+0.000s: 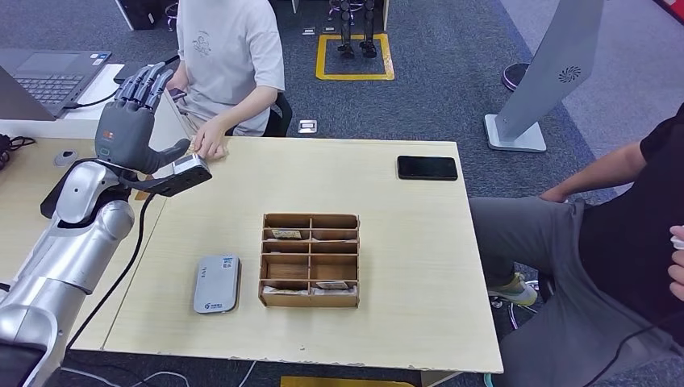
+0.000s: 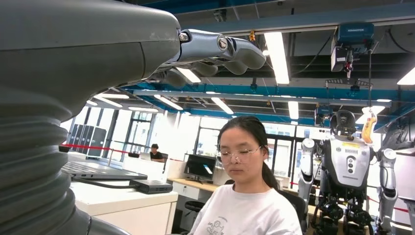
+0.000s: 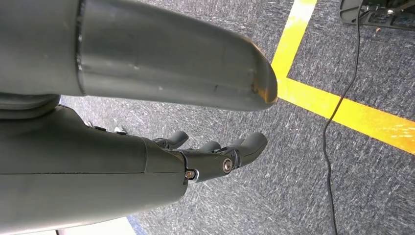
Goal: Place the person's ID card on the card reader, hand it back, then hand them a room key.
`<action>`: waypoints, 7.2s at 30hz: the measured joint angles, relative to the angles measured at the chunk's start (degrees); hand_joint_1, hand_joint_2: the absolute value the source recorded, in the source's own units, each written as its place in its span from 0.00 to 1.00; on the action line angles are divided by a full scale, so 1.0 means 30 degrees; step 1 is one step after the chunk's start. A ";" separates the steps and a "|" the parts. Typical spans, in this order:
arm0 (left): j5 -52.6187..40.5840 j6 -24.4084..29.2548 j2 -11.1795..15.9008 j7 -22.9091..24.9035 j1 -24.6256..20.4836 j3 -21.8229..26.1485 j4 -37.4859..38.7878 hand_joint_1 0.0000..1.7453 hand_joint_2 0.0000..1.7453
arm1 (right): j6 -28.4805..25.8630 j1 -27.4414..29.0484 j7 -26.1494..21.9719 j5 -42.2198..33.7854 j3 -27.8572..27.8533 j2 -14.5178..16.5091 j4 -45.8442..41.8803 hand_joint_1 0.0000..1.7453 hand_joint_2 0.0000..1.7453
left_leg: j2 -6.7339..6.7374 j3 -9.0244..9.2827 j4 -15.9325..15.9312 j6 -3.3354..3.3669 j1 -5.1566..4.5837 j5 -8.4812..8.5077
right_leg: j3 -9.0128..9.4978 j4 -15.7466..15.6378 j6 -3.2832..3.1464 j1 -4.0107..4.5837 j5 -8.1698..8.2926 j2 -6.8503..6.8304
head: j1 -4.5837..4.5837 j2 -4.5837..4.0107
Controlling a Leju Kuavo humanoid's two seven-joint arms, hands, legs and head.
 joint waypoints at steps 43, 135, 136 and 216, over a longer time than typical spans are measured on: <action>0.3204 -0.2978 0.2820 -0.4166 1.4672 -0.3555 -1.1235 0.00 1.00 | 0.2836 0.1569 0.0071 -0.0867 -0.1674 0.2106 -0.4559 0.00 0.00 | 0.0073 0.0258 -0.0076 0.0033 -0.0076 -0.0281 | 0.0207 -0.0016 0.0082 -0.0100 -0.0275 0.0092 | -0.0046 0.0000; -0.0772 -0.0321 -0.1652 0.1042 1.2744 -0.5049 -0.6266 1.00 1.00 | 0.2803 0.1693 -0.0180 0.0189 -0.2841 0.3009 -0.6171 0.00 0.00 | 0.0047 0.0284 -0.0072 0.0030 -0.0068 -0.0269 | 0.0244 -0.0013 0.0071 -0.0089 -0.0254 0.0057 | -0.0047 0.0000; -0.0754 -0.0324 -0.1650 0.1042 1.2743 -0.5049 -0.6266 1.00 1.00 | 0.2819 0.1695 -0.0182 0.0188 -0.2843 0.3009 -0.6171 0.00 0.00 | 0.0047 0.0285 -0.0072 0.0030 -0.0068 -0.0269 | 0.0245 -0.0013 0.0071 -0.0089 -0.0254 0.0057 | -0.0047 0.0000; 0.0451 -0.6153 0.3109 0.7067 -0.5938 -0.0436 -0.7890 1.00 1.00 | -0.0217 0.0535 -0.0681 0.0189 -0.0829 0.1160 -0.1895 0.00 0.00 | 0.0018 0.0165 -0.0063 -0.0124 0.0042 -0.0080 | 0.0099 0.0010 -0.0129 0.0037 -0.0091 0.0015 | -0.0013 0.0000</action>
